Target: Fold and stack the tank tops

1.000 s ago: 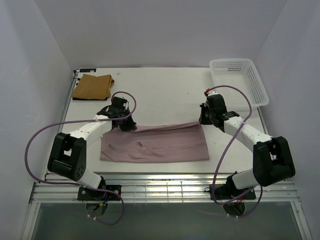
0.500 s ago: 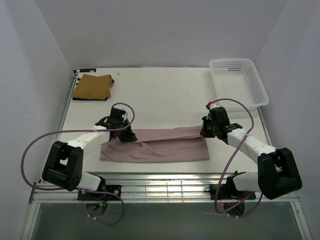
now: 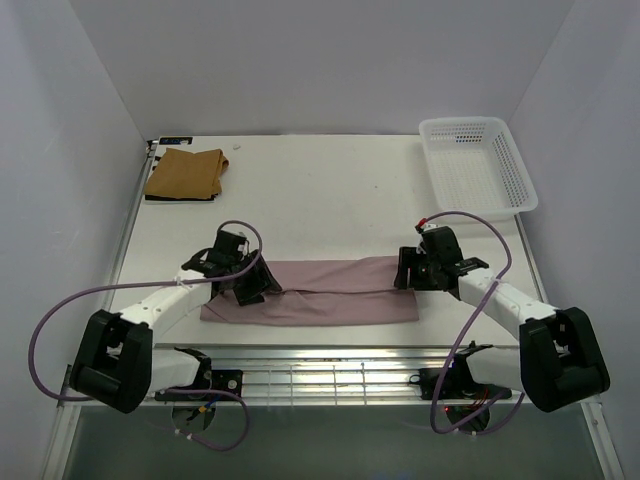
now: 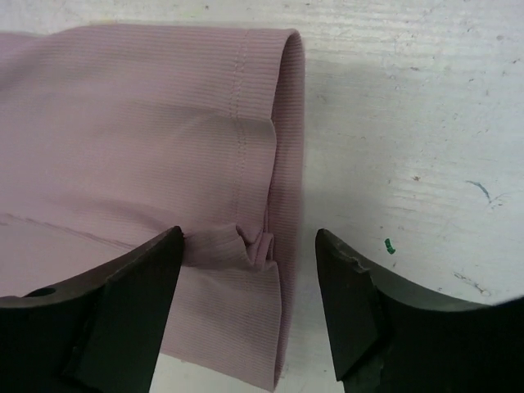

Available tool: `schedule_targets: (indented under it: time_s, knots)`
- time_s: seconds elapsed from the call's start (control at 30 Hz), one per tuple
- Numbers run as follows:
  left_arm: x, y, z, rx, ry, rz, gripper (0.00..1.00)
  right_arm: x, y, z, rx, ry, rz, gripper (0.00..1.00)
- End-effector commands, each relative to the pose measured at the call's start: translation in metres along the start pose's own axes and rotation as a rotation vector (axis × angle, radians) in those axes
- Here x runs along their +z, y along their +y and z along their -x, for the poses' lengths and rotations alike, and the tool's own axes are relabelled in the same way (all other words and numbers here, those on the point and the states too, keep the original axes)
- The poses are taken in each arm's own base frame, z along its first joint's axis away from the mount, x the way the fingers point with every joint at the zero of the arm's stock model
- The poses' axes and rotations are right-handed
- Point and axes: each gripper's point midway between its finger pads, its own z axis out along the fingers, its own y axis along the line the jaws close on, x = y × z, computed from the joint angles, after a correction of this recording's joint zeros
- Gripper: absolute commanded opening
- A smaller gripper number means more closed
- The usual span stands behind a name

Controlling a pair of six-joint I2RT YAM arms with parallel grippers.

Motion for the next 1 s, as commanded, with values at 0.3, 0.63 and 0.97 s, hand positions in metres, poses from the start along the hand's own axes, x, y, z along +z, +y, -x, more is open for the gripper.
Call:
schedule_targets:
  time_s: [0.3, 0.63, 0.97]
  knots:
    - [-0.062, -0.056, 0.051, 0.073, -0.232, -0.115, 0.98, -0.048, 0.049, 0.046, -0.075, -0.132, 0.205, 0.90]
    - [-0.025, -0.033, 0.153, 0.003, -0.335, 0.218, 0.98, -0.030, 0.101, 0.038, -0.163, -0.066, 0.321, 0.90]
    - [-0.017, 0.039, 0.166, -0.137, -0.323, 0.306, 0.98, -0.005, 0.092, -0.012, -0.125, 0.078, 0.304, 0.90]
